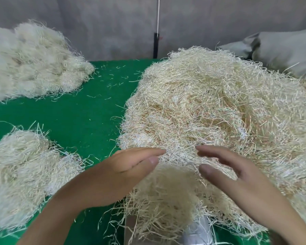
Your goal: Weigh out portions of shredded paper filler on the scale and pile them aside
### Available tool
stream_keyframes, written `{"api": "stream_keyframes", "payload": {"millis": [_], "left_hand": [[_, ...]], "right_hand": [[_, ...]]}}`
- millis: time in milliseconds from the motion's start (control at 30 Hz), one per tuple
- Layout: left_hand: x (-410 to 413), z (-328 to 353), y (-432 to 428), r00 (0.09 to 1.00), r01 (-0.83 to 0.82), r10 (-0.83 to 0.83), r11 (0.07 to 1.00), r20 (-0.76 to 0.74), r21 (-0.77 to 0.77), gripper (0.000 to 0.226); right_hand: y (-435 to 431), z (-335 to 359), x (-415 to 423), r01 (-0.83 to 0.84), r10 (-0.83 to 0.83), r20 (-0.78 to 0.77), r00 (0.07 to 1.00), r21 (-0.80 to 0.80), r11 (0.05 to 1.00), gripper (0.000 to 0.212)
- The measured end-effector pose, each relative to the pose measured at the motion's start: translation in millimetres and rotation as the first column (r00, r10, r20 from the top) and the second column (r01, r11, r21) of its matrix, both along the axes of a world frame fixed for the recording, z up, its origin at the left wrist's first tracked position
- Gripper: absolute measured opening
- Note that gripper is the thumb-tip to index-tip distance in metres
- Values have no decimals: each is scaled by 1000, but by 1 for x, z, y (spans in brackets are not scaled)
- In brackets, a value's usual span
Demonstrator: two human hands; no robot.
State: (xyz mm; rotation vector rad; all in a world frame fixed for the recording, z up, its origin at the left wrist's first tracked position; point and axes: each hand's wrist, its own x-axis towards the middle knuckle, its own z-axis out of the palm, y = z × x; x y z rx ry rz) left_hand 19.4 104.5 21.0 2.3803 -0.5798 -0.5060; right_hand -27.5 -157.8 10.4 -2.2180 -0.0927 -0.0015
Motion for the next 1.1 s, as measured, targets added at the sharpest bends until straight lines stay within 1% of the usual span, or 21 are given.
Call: {"api": "stream_keyframes", "payload": {"millis": [100,167,267,333,400,433,500,667,933,1100], "left_hand": [[2,2,-11,999,28,-31,998,-42,-62,55],[4,4,-16,999,-1,-3,995,-32,-104,56],[9,12,-23,998,-61,60,996,-15,-71,65],[12,18,-24,991,-124,128,988,45,-89,65],[11,23,-18,962,-187,215,968,167,-168,65],[9,26,-15,945,-203,246,958,216,-205,63],[7,30,-9,929,-213,271,948,252,-236,59],[1,29,-10,950,-153,182,980,254,-131,54],[-12,32,-10,933,-162,198,977,302,-141,45],[-18,30,-8,930,-146,182,980,318,-134,52]], "right_hand": [[1,6,0,12,-19,55,998,116,993,65],[3,8,0,27,-50,118,992,191,981,67],[9,12,3,15,-66,194,979,255,967,67],[12,14,6,6,-67,222,973,266,964,60],[12,15,8,16,-84,238,968,274,962,53],[12,15,8,23,-92,246,965,271,962,52],[12,13,8,28,-97,261,960,256,966,53],[18,9,8,21,-63,264,962,162,987,54],[23,9,3,-7,-12,297,955,63,998,54],[24,9,-3,-10,-3,322,947,39,999,57]]}}
